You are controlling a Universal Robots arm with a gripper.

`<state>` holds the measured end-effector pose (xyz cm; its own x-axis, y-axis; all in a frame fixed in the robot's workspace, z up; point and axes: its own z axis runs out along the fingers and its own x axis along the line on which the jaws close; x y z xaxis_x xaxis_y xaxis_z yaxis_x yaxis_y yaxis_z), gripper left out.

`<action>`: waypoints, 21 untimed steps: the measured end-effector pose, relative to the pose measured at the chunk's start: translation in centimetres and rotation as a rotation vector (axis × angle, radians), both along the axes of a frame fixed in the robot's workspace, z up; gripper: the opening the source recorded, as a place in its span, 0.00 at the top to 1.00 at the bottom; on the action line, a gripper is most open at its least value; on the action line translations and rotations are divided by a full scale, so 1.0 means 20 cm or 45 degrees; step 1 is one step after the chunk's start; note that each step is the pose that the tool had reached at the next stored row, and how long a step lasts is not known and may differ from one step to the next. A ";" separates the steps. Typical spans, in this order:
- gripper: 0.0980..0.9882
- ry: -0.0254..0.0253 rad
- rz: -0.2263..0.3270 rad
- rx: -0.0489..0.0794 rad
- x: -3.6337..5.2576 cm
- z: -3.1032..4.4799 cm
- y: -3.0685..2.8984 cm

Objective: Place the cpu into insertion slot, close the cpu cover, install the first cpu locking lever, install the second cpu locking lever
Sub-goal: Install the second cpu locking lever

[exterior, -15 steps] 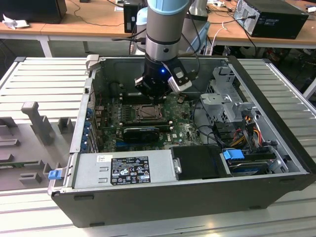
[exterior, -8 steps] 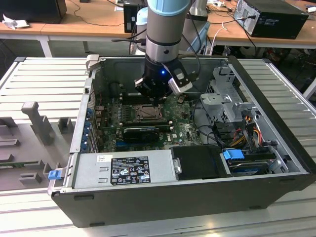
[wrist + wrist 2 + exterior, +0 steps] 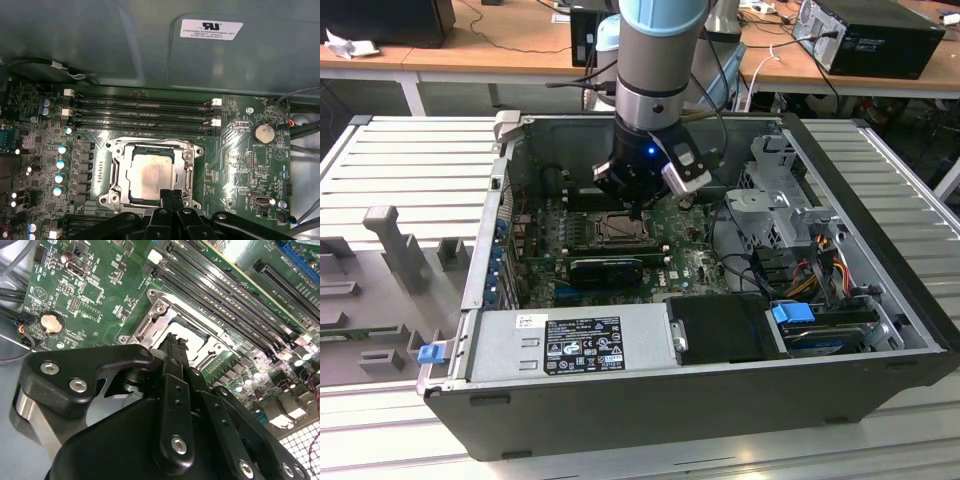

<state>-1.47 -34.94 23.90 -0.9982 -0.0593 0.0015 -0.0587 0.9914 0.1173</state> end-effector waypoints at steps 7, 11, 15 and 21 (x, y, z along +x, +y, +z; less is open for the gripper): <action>0.99 -0.0001 0.000 0.000 0.000 0.000 -0.029; 0.99 -0.0001 0.000 0.000 0.000 0.000 -0.043; 0.99 -0.0001 0.000 0.000 0.000 -0.001 -0.064; 0.99 0.0004 0.000 0.033 0.000 -0.006 -0.111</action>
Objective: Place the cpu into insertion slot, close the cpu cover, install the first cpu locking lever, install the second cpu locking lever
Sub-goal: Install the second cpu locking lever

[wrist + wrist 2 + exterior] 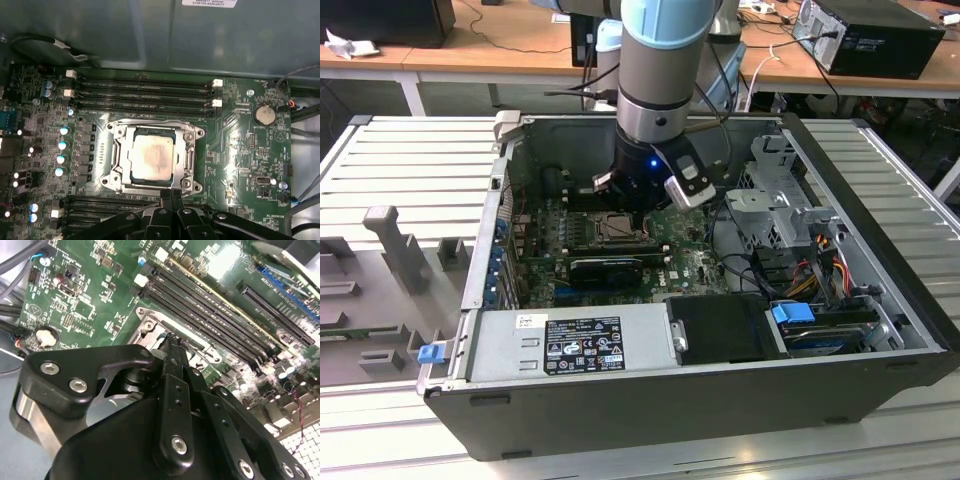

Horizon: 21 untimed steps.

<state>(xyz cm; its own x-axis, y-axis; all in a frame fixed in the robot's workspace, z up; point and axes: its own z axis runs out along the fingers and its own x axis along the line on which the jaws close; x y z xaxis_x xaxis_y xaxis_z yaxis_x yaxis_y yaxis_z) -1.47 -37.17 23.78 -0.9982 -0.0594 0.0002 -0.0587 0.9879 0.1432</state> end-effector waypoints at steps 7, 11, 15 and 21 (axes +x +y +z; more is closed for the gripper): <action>0.99 0.0015 0.005 0.046 -0.041 -0.022 -0.042; 0.99 0.0036 0.014 0.050 -0.115 -0.047 -0.055; 0.99 0.0034 0.016 0.080 -0.150 -0.059 -0.094; 0.99 0.0030 0.020 0.165 -0.182 -0.067 -0.147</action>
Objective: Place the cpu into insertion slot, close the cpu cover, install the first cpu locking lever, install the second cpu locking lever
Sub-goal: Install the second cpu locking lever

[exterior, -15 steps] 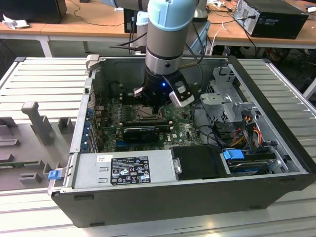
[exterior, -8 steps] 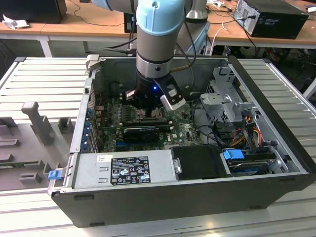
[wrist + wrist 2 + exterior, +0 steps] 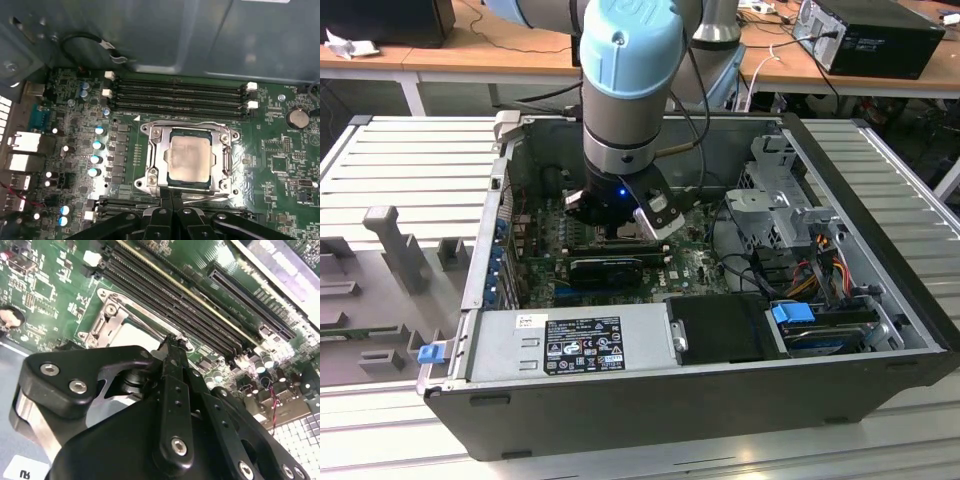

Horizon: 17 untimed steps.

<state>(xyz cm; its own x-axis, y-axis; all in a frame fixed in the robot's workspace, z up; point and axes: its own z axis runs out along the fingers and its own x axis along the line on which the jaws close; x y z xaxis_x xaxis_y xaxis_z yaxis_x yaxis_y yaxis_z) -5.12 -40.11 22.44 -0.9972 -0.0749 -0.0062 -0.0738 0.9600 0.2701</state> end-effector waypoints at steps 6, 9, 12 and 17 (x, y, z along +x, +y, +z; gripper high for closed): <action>0.99 -0.0002 0.001 0.053 -0.046 -0.014 -0.062; 0.99 0.0000 0.001 0.058 -0.059 -0.044 -0.063; 0.99 0.0000 0.003 0.061 -0.067 -0.072 -0.063; 0.99 0.0002 0.007 0.077 -0.101 -0.120 -0.063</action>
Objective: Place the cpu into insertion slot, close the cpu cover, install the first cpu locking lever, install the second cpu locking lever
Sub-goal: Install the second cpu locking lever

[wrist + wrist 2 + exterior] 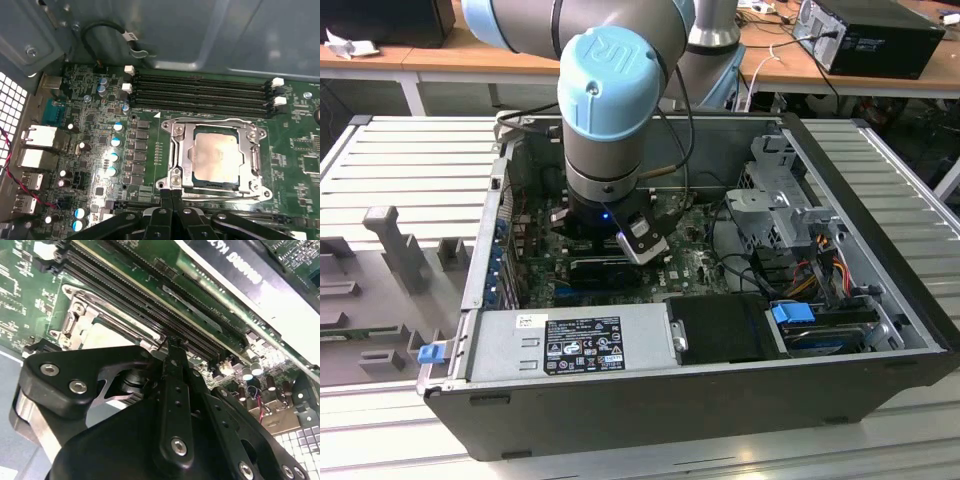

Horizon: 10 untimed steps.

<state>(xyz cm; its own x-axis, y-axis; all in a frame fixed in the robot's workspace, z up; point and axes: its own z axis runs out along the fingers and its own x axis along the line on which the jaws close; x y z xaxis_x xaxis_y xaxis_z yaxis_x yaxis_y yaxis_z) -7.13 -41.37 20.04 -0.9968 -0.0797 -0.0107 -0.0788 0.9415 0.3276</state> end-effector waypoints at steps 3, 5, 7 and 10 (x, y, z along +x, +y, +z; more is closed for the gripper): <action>0.99 -0.0002 0.000 0.023 -0.005 -0.017 0.004; 0.99 -0.0001 0.000 0.036 -0.006 -0.027 0.008; 0.99 0.0000 0.000 0.045 -0.008 -0.036 0.012; 0.99 0.0000 0.000 0.058 -0.022 -0.049 0.022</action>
<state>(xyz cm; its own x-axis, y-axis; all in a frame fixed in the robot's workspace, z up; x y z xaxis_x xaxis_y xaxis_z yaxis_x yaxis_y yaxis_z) -7.57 -40.93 19.07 -0.9967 -0.0793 -0.0143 -0.0790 0.9258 0.3698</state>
